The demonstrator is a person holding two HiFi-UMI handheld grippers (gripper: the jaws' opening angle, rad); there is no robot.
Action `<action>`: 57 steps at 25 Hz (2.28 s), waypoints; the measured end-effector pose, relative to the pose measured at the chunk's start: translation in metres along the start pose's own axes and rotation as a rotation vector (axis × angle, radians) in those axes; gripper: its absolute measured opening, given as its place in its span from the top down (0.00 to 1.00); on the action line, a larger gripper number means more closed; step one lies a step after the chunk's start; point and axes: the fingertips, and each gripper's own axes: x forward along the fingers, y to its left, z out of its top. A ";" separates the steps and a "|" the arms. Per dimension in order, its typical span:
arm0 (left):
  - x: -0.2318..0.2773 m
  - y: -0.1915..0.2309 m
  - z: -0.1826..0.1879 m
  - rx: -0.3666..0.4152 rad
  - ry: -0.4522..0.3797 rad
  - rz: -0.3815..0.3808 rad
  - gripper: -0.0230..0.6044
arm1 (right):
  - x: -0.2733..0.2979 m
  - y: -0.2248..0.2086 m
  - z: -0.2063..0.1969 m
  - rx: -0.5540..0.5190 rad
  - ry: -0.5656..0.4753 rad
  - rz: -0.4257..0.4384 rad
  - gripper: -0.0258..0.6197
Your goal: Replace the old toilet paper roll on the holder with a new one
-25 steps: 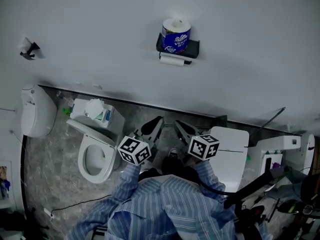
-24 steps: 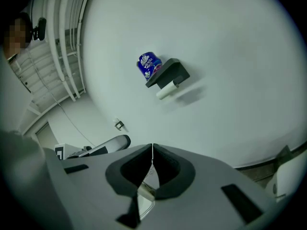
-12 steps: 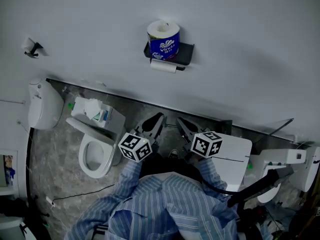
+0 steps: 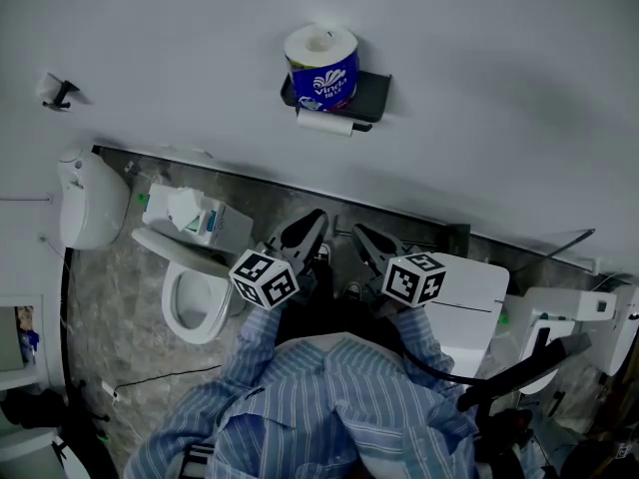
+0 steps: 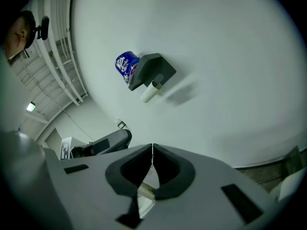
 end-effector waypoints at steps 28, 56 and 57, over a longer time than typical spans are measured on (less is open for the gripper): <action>0.096 0.080 0.096 -0.620 -0.140 -0.338 0.56 | 0.058 -0.019 0.070 -0.069 -0.027 -0.135 0.95; 0.115 0.069 0.100 -0.725 -0.178 -0.432 0.69 | 0.037 -0.046 0.057 0.022 -0.058 -0.201 0.95; 0.117 0.066 0.099 -0.726 -0.172 -0.434 0.69 | 0.035 -0.047 0.056 0.025 -0.060 -0.204 0.95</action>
